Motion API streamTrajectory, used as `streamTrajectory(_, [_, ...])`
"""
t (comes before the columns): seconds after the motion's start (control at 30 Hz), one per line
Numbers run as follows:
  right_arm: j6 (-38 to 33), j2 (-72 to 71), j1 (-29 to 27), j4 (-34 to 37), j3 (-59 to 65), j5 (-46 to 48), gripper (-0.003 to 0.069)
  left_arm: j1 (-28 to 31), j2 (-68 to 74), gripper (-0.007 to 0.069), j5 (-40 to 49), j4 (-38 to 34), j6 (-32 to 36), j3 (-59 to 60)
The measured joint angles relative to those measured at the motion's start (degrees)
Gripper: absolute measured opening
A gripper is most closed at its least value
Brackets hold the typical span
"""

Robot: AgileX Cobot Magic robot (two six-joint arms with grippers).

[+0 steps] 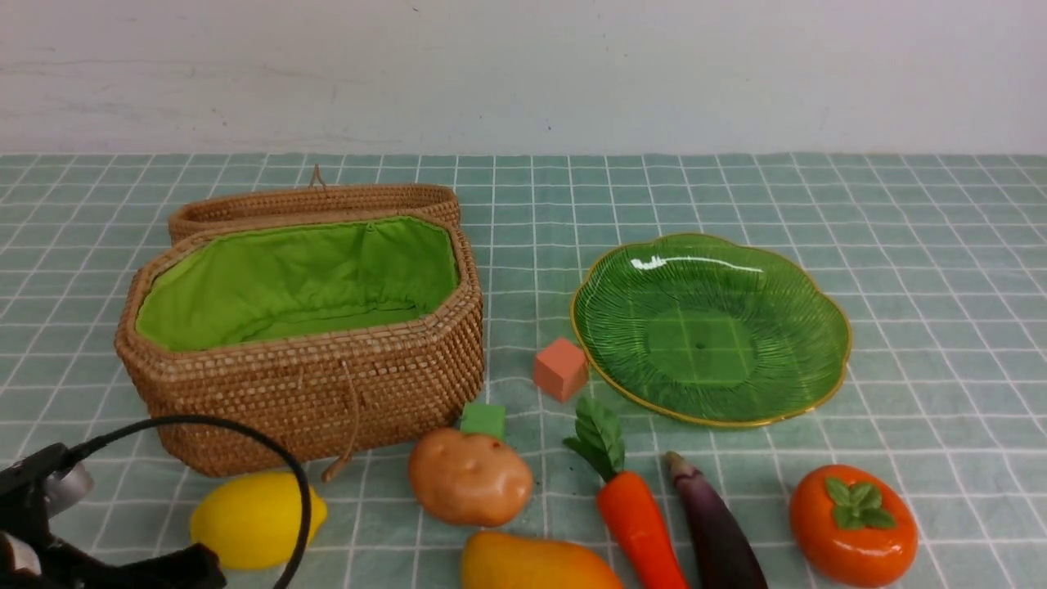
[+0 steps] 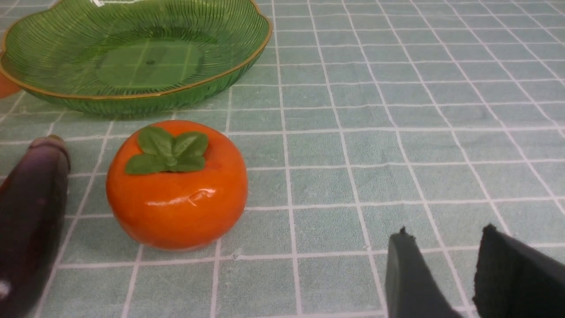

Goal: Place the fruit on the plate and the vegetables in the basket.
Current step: Take a daikon with your left arm and place it on the basket on the left.

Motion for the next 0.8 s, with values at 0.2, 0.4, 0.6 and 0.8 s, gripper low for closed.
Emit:
streamTrajectory(0.2, [0.0,0.0,0.0,0.0,0.0,0.0,0.0242,0.0,7.53,0.0582,-6.26,0.78,-0.86,-0.05])
streamTrajectory(0.4, [0.0,0.0,0.0,0.0,0.0,0.0,0.0242,0.0,13.07,0.0566,-8.35,2.37,-0.87,-0.09])
streamTrajectory(0.6, [0.0,0.0,0.0,0.0,0.0,0.0,0.0242,0.0,13.94,0.0523,-9.25,3.01,-0.02,-0.09])
streamTrajectory(0.8, [0.0,0.0,0.0,0.0,0.0,0.0,0.0242,0.0,13.88,0.0519,-8.87,3.0,2.59,-0.09])
